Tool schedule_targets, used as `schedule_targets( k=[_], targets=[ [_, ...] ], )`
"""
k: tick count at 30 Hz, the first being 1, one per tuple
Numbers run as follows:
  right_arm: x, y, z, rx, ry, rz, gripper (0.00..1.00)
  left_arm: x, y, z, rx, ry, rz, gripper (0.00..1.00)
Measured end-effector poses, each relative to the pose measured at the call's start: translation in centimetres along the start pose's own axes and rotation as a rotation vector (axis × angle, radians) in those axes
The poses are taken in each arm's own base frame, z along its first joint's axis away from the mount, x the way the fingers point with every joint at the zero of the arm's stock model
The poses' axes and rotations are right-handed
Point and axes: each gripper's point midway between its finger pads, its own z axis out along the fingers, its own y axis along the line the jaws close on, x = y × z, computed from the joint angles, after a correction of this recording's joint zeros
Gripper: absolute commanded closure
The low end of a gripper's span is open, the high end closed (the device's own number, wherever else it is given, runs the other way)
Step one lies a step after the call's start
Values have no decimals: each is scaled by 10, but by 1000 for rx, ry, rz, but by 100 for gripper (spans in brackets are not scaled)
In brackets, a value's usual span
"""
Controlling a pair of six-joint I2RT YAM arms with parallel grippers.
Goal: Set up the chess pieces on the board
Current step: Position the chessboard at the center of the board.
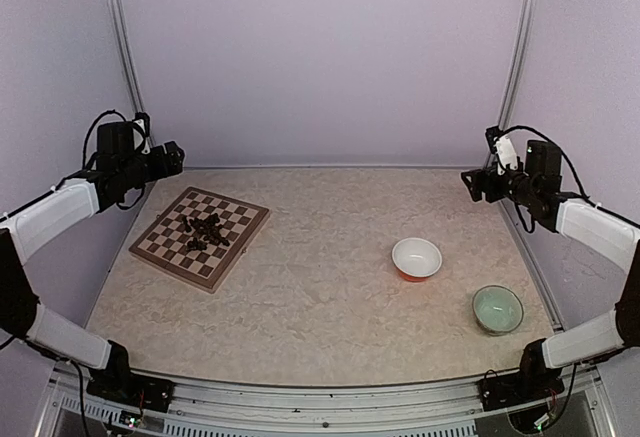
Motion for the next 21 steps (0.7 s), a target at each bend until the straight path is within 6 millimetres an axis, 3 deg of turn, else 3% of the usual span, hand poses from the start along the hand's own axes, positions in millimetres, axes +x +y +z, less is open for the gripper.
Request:
schedule_targets(
  k=[6,11,18,21],
  targets=[
    [1,6,1,-23,-24,-54,1,3,41,18,-60,9,-91,1],
    [7,23,1,-110,-27,-121,2,20,82,52,-127,81,-165,1],
    [4,46,-3,-238,-62,-179,5,61,139,91,-174,202,-274,1],
    [4,53,-5,-281,-70,-190,6,83,151,103,-164,256,-309,1]
  ],
)
